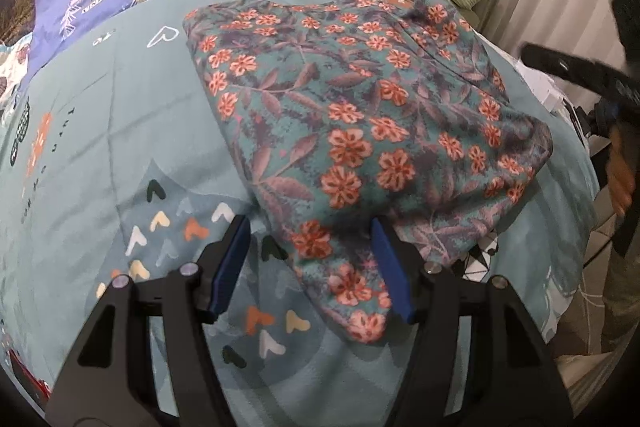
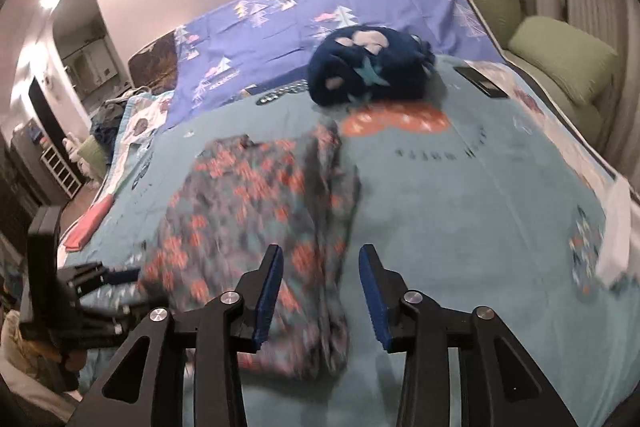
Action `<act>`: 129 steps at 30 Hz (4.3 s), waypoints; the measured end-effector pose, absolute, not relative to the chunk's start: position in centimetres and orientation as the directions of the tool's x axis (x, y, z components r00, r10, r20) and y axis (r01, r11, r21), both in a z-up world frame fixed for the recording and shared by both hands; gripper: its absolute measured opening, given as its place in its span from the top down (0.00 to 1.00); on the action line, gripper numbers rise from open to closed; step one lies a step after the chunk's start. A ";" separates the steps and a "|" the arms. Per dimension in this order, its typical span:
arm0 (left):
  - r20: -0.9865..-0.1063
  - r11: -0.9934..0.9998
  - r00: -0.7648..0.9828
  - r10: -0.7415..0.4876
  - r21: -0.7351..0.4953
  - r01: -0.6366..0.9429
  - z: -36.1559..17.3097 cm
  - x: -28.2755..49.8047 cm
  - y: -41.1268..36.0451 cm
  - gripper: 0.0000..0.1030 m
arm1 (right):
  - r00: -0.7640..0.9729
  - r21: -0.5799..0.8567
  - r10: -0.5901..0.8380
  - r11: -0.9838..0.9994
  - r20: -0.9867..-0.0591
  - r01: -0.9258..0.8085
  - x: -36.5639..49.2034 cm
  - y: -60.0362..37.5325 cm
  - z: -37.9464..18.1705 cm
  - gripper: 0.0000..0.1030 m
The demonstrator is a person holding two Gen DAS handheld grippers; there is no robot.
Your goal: Fold small clothes
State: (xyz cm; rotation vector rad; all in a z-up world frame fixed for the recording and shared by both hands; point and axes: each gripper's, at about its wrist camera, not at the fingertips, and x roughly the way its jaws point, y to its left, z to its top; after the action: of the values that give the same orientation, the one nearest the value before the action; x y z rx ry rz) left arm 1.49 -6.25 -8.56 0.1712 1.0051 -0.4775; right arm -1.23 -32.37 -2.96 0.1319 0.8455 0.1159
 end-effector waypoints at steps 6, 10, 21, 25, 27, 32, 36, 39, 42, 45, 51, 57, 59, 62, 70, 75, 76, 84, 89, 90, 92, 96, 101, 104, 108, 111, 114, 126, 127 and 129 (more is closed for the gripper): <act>-0.836 0.879 0.428 -0.344 -0.127 0.459 -8.9 1.6 -5.3 0.32 | 0.601 0.249 0.235 0.967 -0.764 -0.061 4.3 -32.2 -5.4 0.56; -0.820 0.868 0.411 -0.399 -0.193 0.457 -9.5 1.8 -3.3 0.27 | 0.538 0.222 0.187 0.975 -0.822 0.001 6.7 -33.5 -9.0 0.56; -0.718 0.886 0.530 -0.451 -0.290 0.361 -5.9 6.0 0.4 0.27 | 0.609 0.328 0.271 0.945 -0.746 -0.019 8.8 -35.6 -5.6 0.56; -0.752 0.891 0.499 -0.431 -0.267 0.367 -7.3 8.9 -1.5 0.27 | 0.555 0.273 0.248 0.961 -0.794 -0.039 11.2 -34.3 -6.4 0.56; -0.767 0.891 0.480 -0.426 -0.264 0.369 -8.0 10.2 -2.1 0.27 | 0.532 0.311 0.281 0.950 -0.799 -0.034 11.9 -34.4 -7.3 0.56; -0.758 0.883 0.470 -0.452 -0.304 0.358 -8.7 12.1 -2.0 0.29 | 0.527 0.352 0.327 0.934 -0.785 -0.055 11.2 -35.0 -7.9 0.97; -0.736 0.878 0.486 -0.472 -0.338 0.340 -8.7 12.6 -2.0 0.44 | 0.639 0.442 0.413 0.888 -0.649 -0.125 10.4 -35.2 -4.5 0.97; -0.735 0.886 0.500 -0.458 -0.333 0.323 -8.9 12.3 -1.8 0.43 | 0.688 0.388 0.426 0.894 -0.588 -0.223 10.7 -34.4 -2.2 0.96; -0.732 0.888 0.505 -0.458 -0.342 0.308 -9.1 12.1 -1.2 0.41 | 0.568 0.308 0.307 0.946 -0.764 -0.097 13.1 -34.9 -6.8 0.91; -0.736 0.892 0.507 -0.449 -0.345 0.291 -9.1 12.2 -0.9 0.38 | 0.520 0.359 0.317 0.933 -0.793 -0.021 13.1 -36.4 -10.0 0.86; -0.730 0.896 0.521 -0.442 -0.327 0.301 -8.3 12.0 -1.3 0.38 | 0.635 0.331 0.300 0.941 -0.711 -0.074 10.7 -36.0 -4.7 0.73; -0.748 0.911 0.523 -0.409 -0.296 0.289 -9.4 11.3 -1.3 0.35 | 0.504 0.176 0.270 0.958 -0.821 -0.227 7.7 -31.8 -7.1 0.77; -0.748 0.907 0.516 -0.418 -0.314 0.281 -8.7 10.2 -0.9 0.35 | 0.484 0.067 0.109 0.992 -0.868 -0.103 7.3 -32.9 -9.4 0.76; -0.733 0.878 0.485 -0.477 -0.367 0.309 -7.8 7.5 -0.2 0.35 | 0.525 0.248 0.207 0.969 -0.825 0.008 4.9 -35.7 -7.3 0.74; -0.663 0.752 0.367 -0.653 -0.512 0.414 -7.6 0.1 0.9 0.35 | 0.501 0.383 0.372 0.920 -0.781 -0.085 -2.9 -35.1 -5.3 0.49; -0.729 0.789 0.362 -0.582 -0.397 0.468 -8.3 -2.8 -0.7 0.34 | 0.490 0.404 0.365 0.914 -0.791 -0.029 -4.2 -35.9 -6.7 0.49; -0.740 0.799 0.365 -0.564 -0.376 0.470 -8.5 -3.1 -1.1 0.34 | 0.492 0.417 0.374 0.909 -0.786 -0.024 -4.3 -36.2 -7.0 0.49; -0.750 0.915 0.581 -0.317 -0.080 0.396 -8.4 -2.6 -4.4 0.42 | 0.491 0.410 0.364 0.912 -0.792 -0.014 -5.0 -34.9 -7.7 0.47; -0.771 0.886 0.563 -0.297 -0.002 0.464 -9.0 -4.0 -6.5 0.42 | 0.491 0.422 0.368 0.907 -0.789 -0.001 -4.5 -34.6 -8.3 0.44; -0.771 0.890 0.567 -0.290 0.001 0.456 -9.1 -3.9 -6.4 0.42 | 0.494 0.426 0.371 0.905 -0.786 -0.001 -4.5 -34.7 -8.3 0.44; -0.767 0.919 0.588 -0.256 -0.005 0.393 -9.0 -3.1 -6.1 0.52 | 0.499 0.435 0.377 0.900 -0.780 -0.002 -4.5 -34.8 -8.4 0.44; -0.787 0.934 0.535 -0.306 -0.139 0.330 -8.3 -2.0 -4.7 0.91 | 0.508 0.448 0.382 0.894 -0.772 0.007 -4.4 -35.0 -8.5 0.44; -0.830 0.923 0.474 -0.293 -0.116 0.368 -8.4 -5.8 -3.4 0.99 | 0.508 0.408 0.344 0.913 -0.789 0.015 -4.4 -35.4 -8.4 0.44; -0.837 0.924 0.454 -0.306 -0.147 0.353 -9.0 -6.7 -1.7 1.00 | 0.506 0.414 0.348 0.910 -0.789 0.018 -4.4 -35.9 -8.5 0.44; -0.781 0.908 0.494 -0.382 -0.218 0.357 -6.7 -6.2 -0.5 0.98 | 0.516 0.401 0.333 0.916 -0.789 0.022 -4.3 -36.1 -7.9 0.44; -0.730 0.896 0.540 -0.419 -0.234 0.378 -5.3 -5.1 -1.2 0.71 | 0.521 0.429 0.365 0.903 -0.772 0.003 -4.2 -35.8 -7.5 0.43; -0.735 0.907 0.550 -0.397 -0.222 0.358 -6.6 -2.7 -2.5 0.66 | 0.511 0.445 0.386 0.895 -0.769 -0.006 -3.6 -35.3 -7.8 0.43; -0.745 0.901 0.515 -0.424 -0.289 0.323 -6.4 0.1 -0.6 0.52 | 0.480 0.508 0.412 0.857 -0.775 0.086 -2.8 -37.6 -7.8 0.56; -0.742 0.909 0.531 -0.409 -0.281 0.308 -6.1 0.8 -0.5 0.50 | 0.490 0.517 0.423 0.854 -0.762 0.067 -2.2 -37.5 -7.3 0.42; -0.735 0.907 0.536 -0.415 -0.288 0.308 -5.9 2.2 -0.8 0.41 | 0.510 0.513 0.434 0.858 -0.743 0.017 -0.6 -37.2 -6.6 0.35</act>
State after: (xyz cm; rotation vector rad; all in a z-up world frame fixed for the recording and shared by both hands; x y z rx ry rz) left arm 2.18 -0.81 -5.92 -0.1288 0.9090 -0.4315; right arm -0.62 -37.20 -6.61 0.4981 1.0139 0.2636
